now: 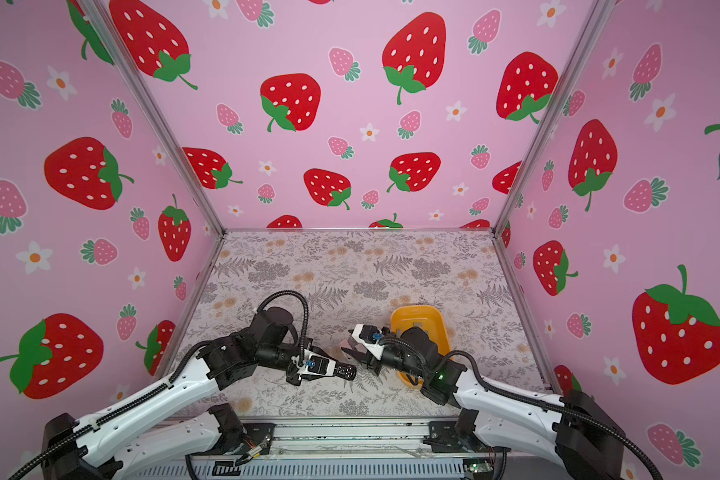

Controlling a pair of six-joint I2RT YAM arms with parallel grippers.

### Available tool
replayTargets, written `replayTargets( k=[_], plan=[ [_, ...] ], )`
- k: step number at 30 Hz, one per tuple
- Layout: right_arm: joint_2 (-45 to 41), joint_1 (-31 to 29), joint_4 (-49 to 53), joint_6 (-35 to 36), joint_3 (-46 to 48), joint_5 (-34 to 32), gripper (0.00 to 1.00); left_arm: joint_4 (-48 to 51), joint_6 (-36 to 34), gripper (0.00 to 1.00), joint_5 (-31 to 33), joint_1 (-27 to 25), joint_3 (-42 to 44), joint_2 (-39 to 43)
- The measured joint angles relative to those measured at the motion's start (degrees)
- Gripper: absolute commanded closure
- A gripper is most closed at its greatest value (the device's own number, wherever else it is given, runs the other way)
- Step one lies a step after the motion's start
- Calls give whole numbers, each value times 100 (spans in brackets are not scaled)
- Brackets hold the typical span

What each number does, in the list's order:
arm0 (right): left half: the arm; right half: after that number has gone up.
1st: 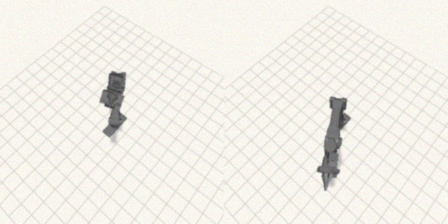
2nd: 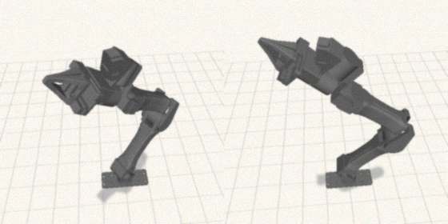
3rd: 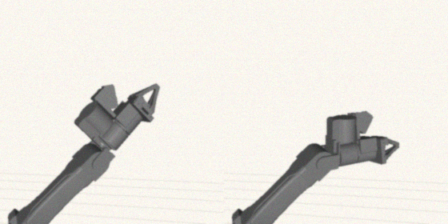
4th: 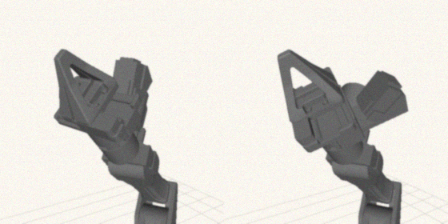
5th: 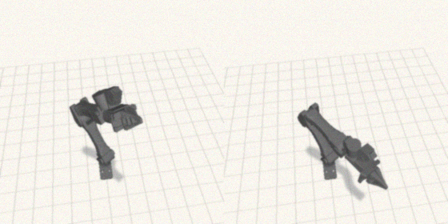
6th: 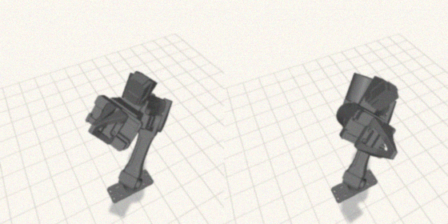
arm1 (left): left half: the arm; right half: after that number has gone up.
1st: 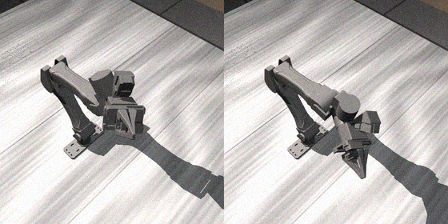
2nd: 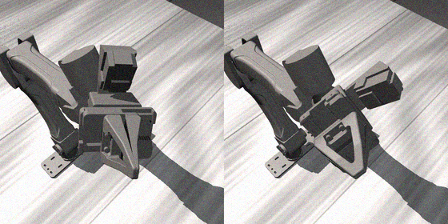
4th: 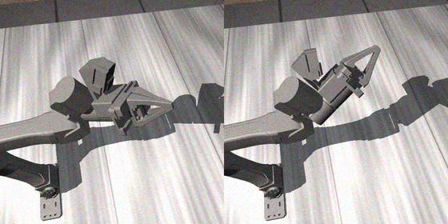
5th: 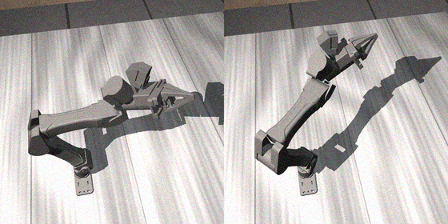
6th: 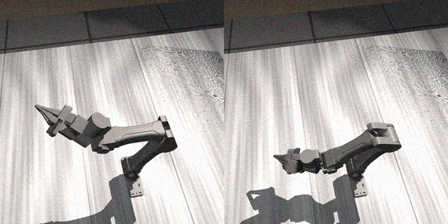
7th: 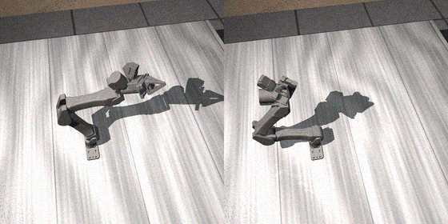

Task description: Load the staples into the stapler

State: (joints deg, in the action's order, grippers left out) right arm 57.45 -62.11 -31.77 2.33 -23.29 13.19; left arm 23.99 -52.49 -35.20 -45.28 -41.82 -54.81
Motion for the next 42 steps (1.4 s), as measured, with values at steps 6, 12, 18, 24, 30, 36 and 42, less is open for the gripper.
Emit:
replayTargets(
  k=[6,12,18,24,30,36,42],
  plan=[
    [-50,-129,151,4,-52,66,52,-13,13,100,50,0,0,0],
    [-632,-177,188,-103,125,142,54,-13,28,100,177,0,0,0],
    [-546,-367,219,-205,151,308,59,-15,28,100,179,0,0,0],
    [-4,-450,256,-249,133,345,61,127,48,100,367,11,15,-11],
    [101,-492,232,-254,118,352,62,179,48,100,387,0,46,-9],
    [57,-518,273,-251,125,363,62,162,48,100,352,-2,66,-9],
    [-24,-527,105,-249,282,439,65,162,81,100,308,-13,66,2]
  ],
)
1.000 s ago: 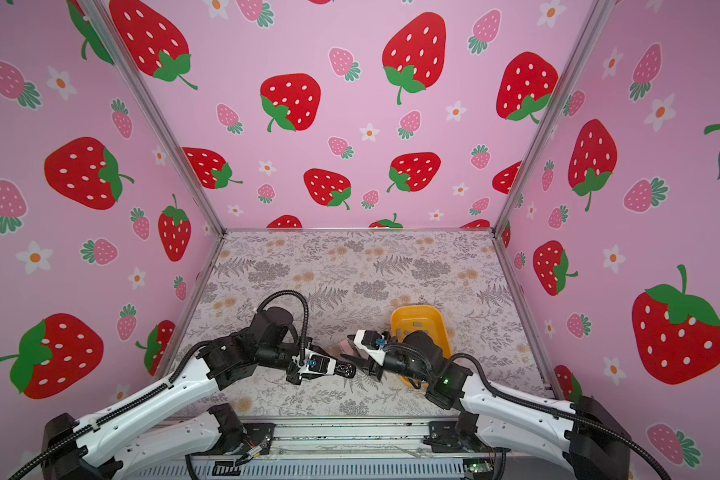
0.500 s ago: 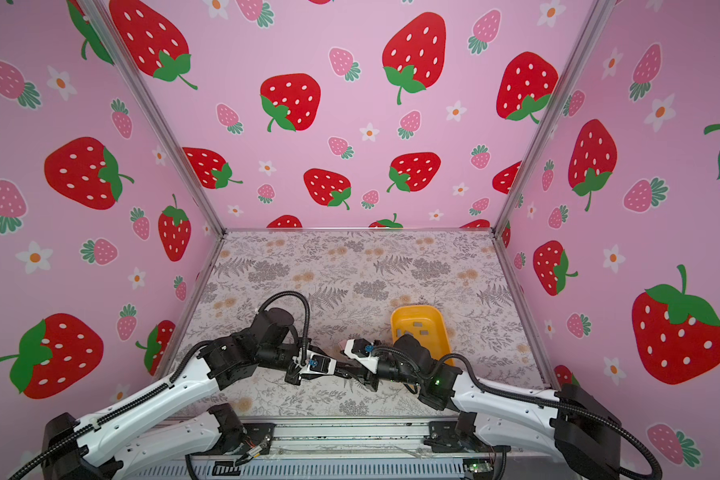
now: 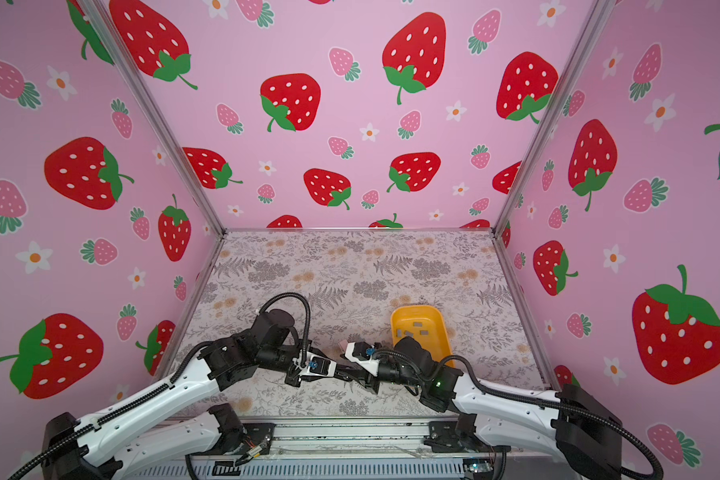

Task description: Load the staples into the stapler

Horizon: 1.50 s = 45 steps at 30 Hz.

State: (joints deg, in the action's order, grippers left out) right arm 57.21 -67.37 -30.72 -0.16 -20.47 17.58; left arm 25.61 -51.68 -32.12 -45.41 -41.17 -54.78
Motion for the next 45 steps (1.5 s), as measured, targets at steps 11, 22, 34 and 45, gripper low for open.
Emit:
replayTargets(
  k=[11,22,34,45],
  plan=[
    [127,-39,-201,37,247,129,68,33,52,100,7,13,4,87],
    [415,-50,-348,87,286,122,72,236,57,100,31,42,7,210],
    [1565,-79,-382,61,-7,-133,75,131,184,100,-92,61,22,535],
    [1641,-122,-975,90,61,-245,86,-33,439,100,-511,474,133,752]
  ],
)
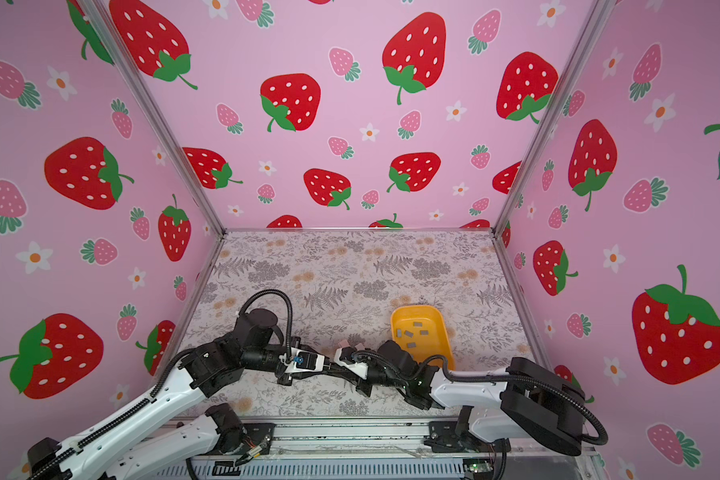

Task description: Load the staples into the stapler

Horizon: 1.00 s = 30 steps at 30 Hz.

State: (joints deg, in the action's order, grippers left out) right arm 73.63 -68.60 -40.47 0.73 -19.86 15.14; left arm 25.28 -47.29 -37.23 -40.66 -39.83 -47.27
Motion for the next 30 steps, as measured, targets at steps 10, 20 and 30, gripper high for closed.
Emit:
replayTargets(
  k=[10,20,30],
  plan=[
    [-356,-28,-437,114,444,-13,100,-120,264,100,-765,474,96,302],
    [-597,-13,-678,164,695,-15,100,-365,767,100,-1456,1174,389,863],
    [-1471,13,-739,122,1152,-238,100,-1237,1725,88,-1993,1749,684,1150]
  ],
)
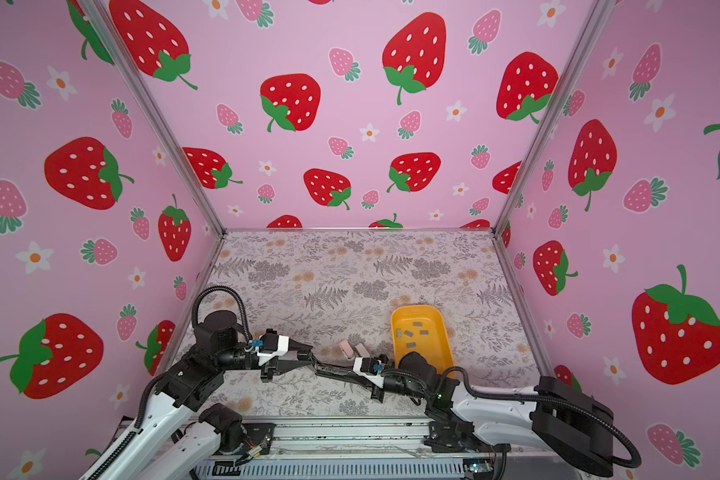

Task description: Load the staples into the stapler

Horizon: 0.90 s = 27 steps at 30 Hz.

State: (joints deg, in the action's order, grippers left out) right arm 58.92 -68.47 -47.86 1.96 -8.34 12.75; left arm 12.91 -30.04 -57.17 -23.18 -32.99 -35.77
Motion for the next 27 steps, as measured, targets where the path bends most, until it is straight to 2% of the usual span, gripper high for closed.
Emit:
replayTargets(
  k=[2,3,6,9,16,17,18,24,27],
  plan=[
    [-317,2,136,-17,111,-85,100,-192,149,83,17,31,61,0],
    [-490,2,247,-20,151,-114,100,-269,216,77,44,35,85,0],
    [-931,33,577,-26,219,-177,100,-529,404,71,205,44,146,2],
    [-1143,39,754,-52,227,-275,100,-704,560,57,468,44,195,35],
    [-1333,72,855,-328,227,-737,100,-1239,789,32,2734,258,354,37],
    [-1333,68,863,-345,227,-778,100,-1290,837,5,2973,271,354,37],
    [-1333,61,874,-358,227,-824,100,-1340,881,1,3209,280,354,44],
    [-1250,28,846,-472,210,-1128,100,-1445,1152,1,4131,284,356,103],
    [-1010,7,763,-573,175,-1434,100,-1438,1569,1,4734,282,354,122]
  ],
)
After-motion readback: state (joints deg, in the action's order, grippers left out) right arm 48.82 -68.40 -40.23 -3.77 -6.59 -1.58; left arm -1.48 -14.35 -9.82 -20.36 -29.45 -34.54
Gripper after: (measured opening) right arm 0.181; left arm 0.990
